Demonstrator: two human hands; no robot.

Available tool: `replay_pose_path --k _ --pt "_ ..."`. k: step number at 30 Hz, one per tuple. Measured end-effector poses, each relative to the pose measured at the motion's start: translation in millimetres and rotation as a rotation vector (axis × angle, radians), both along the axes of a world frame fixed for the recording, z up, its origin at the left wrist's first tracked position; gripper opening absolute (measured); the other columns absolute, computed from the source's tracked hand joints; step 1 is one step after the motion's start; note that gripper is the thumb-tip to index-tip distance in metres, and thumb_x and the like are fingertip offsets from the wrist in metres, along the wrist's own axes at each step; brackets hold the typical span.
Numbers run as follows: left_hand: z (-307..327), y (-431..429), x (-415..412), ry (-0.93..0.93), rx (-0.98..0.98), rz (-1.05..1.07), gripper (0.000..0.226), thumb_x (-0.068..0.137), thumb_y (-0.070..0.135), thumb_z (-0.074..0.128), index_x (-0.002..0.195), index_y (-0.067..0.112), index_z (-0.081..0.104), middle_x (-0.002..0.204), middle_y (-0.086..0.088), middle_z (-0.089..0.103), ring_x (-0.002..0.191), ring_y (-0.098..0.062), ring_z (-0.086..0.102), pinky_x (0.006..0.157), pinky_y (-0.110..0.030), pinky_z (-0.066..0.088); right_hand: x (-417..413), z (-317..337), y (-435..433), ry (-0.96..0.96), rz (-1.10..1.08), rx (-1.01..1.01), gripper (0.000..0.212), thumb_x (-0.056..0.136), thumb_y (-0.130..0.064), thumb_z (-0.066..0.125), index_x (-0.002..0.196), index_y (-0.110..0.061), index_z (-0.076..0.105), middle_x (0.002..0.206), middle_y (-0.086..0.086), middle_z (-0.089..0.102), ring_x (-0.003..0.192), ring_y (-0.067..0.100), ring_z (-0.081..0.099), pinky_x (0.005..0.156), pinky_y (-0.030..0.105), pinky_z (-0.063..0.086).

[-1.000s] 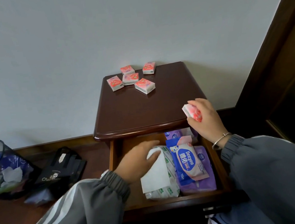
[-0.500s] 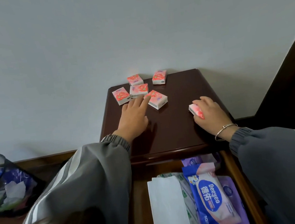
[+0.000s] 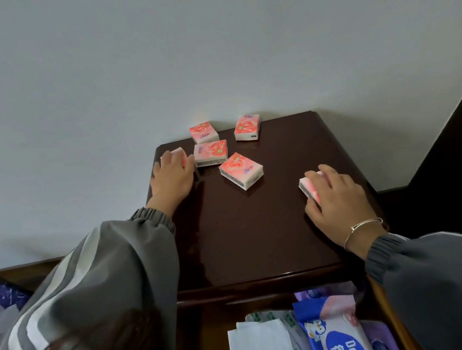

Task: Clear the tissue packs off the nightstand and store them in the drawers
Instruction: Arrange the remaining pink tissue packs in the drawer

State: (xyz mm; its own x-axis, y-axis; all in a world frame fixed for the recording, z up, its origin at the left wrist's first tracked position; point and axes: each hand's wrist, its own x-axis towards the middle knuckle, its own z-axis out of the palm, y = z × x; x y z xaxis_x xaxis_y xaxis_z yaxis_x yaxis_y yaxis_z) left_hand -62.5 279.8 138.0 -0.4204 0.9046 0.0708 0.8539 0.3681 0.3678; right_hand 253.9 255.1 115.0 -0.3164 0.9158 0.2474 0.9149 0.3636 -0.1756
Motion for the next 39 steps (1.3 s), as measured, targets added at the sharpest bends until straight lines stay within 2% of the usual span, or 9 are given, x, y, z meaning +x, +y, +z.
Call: replay_pose_path --k 3,7,10,13,16,22,26,32,39 --pt "-0.2 -5.4 1.6 -0.024 0.166 0.069 0.032 0.095 0.030 0.048 0.112 0.003 0.050 0.125 -0.020 0.046 0.114 -0.042 0.047 0.094 -0.047 0.039 0.6 -0.5 0.8 -0.003 -0.001 0.010 0.050 0.080 -0.027 0.058 0.128 -0.015 0.050 0.135 0.014 0.047 0.103 0.037 0.054 0.077 0.041 0.047" --pt "5.1 -5.7 -3.5 -0.148 0.324 0.112 0.033 0.090 0.021 0.056 0.118 0.005 0.050 0.128 -0.018 0.044 0.108 -0.039 0.053 0.087 -0.035 0.041 -0.8 -1.0 0.3 0.006 -0.007 0.021 0.049 0.077 -0.025 0.061 0.124 -0.014 0.053 0.131 0.016 0.050 0.098 0.039 0.056 0.074 0.042 0.047" --pt "19.1 3.0 10.0 -0.146 0.446 -0.105 0.050 0.085 0.022 0.065 0.130 0.008 0.047 0.137 -0.012 0.041 0.115 -0.026 0.053 0.088 -0.020 0.036 -1.5 -0.9 -0.6 0.005 -0.007 0.033 0.049 0.076 -0.024 0.062 0.123 -0.013 0.054 0.129 0.016 0.052 0.095 0.039 0.057 0.072 0.041 0.047" --pt "29.9 19.7 29.7 -0.172 0.305 -0.265 0.079 0.080 0.023 0.069 0.147 0.012 0.027 0.147 -0.009 0.038 0.128 -0.024 0.046 0.098 -0.027 0.037 -1.4 -1.0 -1.5 0.007 -0.015 0.034 0.049 0.076 -0.025 0.061 0.124 -0.015 0.054 0.129 0.014 0.052 0.096 0.037 0.057 0.073 0.040 0.047" --pt "29.6 33.1 34.8 -0.184 0.044 -0.337 0.096 0.079 0.018 0.068 0.153 0.013 0.007 0.133 -0.014 0.052 0.116 -0.031 0.054 0.090 -0.033 0.041 -2.8 0.0 -2.4 -0.009 -0.016 0.045 0.049 0.078 -0.028 0.059 0.126 -0.017 0.052 0.131 0.012 0.051 0.098 0.034 0.056 0.075 0.040 0.047" --pt "35.4 36.5 24.1 0.037 -0.133 -0.398 0.082 0.078 0.038 0.070 0.143 0.008 0.030 0.126 -0.013 0.055 0.114 -0.034 0.054 0.092 -0.039 0.044 -1.1 -0.9 0.0 -0.023 -0.025 0.048 0.050 0.080 -0.030 0.055 0.128 -0.018 0.049 0.134 0.011 0.048 0.103 0.032 0.054 0.078 0.039 0.047" --pt "34.6 19.5 21.7 0.020 -0.210 -0.375 0.090 0.077 0.039 0.071 0.148 0.012 0.022 0.137 -0.012 0.040 0.118 -0.032 0.052 0.088 -0.033 0.043 -1.0 -4.1 2.1 -0.010 -0.025 0.064 0.050 0.079 -0.029 0.057 0.127 -0.018 0.051 0.132 0.012 0.049 0.100 0.034 0.055 0.077 0.040 0.047" --pt "37.8 -20.3 26.2 0.007 -0.317 -0.230 0.085 0.077 0.030 0.069 0.142 0.010 0.019 0.122 -0.017 0.052 0.097 -0.030 0.054 0.077 -0.034 0.045 -0.6 -3.8 2.4 0.024 -0.029 0.038 0.050 0.079 -0.025 0.058 0.128 -0.016 0.051 0.135 0.013 0.048 0.103 0.037 0.054 0.080 0.043 0.046" --pt "26.3 -98.5 17.9 0.013 -0.186 -0.120 0.081 0.080 0.042 0.067 0.143 0.017 0.022 0.121 -0.010 0.060 0.105 -0.032 0.059 0.081 -0.033 0.044 -1.3 18.5 -5.4 0.533 0.030 -0.037 0.073 0.073 -0.013 0.074 0.137 -0.005 0.039 0.137 0.014 0.046 0.124 0.029 0.046 0.104 0.031 0.034"
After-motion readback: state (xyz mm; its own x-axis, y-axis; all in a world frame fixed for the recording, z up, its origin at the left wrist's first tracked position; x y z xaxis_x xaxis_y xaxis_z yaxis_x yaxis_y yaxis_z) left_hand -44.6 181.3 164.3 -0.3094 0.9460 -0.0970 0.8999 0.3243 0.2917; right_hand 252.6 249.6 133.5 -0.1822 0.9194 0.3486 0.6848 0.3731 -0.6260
